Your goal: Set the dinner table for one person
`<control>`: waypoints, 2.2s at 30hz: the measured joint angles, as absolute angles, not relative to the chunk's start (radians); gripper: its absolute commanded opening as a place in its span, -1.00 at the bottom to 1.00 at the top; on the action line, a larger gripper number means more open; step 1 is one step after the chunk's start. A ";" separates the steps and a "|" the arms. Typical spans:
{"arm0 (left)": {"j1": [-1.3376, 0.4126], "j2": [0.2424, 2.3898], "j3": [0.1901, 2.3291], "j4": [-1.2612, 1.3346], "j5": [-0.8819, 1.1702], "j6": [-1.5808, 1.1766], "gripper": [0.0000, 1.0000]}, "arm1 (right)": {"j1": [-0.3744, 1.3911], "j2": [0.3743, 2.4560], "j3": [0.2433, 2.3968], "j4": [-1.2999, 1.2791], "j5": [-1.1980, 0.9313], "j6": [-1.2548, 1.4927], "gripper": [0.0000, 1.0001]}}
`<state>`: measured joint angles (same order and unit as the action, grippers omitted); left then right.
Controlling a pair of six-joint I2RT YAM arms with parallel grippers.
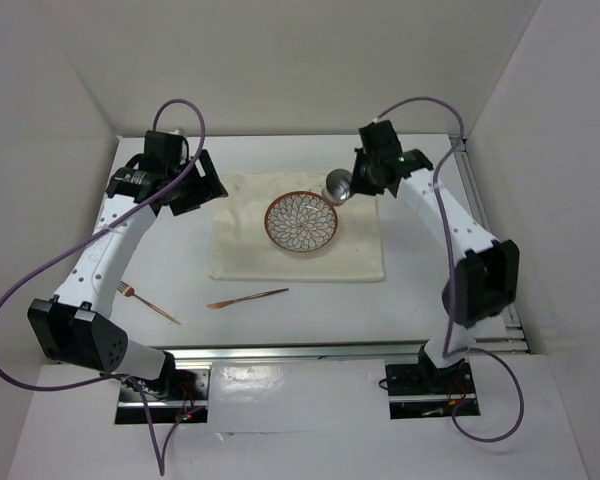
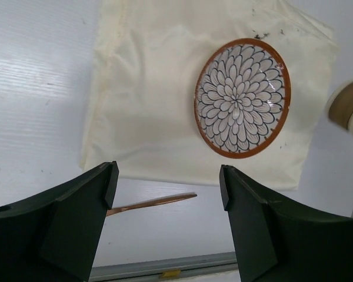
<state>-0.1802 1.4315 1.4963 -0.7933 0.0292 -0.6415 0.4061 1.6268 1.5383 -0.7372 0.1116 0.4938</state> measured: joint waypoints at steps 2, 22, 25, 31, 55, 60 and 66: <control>-0.172 1.417 1.496 -0.808 -0.004 -0.659 0.74 | 0.339 1.763 1.679 -0.744 0.107 0.457 -1.00; -0.135 1.381 1.494 -0.950 -0.173 -0.741 0.68 | 0.159 2.280 2.073 -0.824 0.044 0.369 -0.66; -0.127 1.385 1.494 -1.004 -0.234 -0.768 0.68 | 0.159 2.303 2.076 -0.825 0.033 0.368 -0.05; -0.077 1.391 1.356 -1.027 -0.339 -0.860 0.71 | 0.159 2.315 2.133 -0.853 0.003 0.357 0.87; 0.383 1.496 0.971 -0.891 -0.261 -0.960 0.34 | 0.181 1.790 1.724 -0.797 -0.001 0.331 0.75; 0.448 1.535 0.943 -0.812 -0.229 -0.914 0.39 | 0.181 1.786 1.676 -0.803 0.003 0.318 0.75; 0.456 1.565 0.917 -0.784 -0.208 -0.889 0.36 | 0.198 1.786 1.674 -0.815 0.021 0.318 0.75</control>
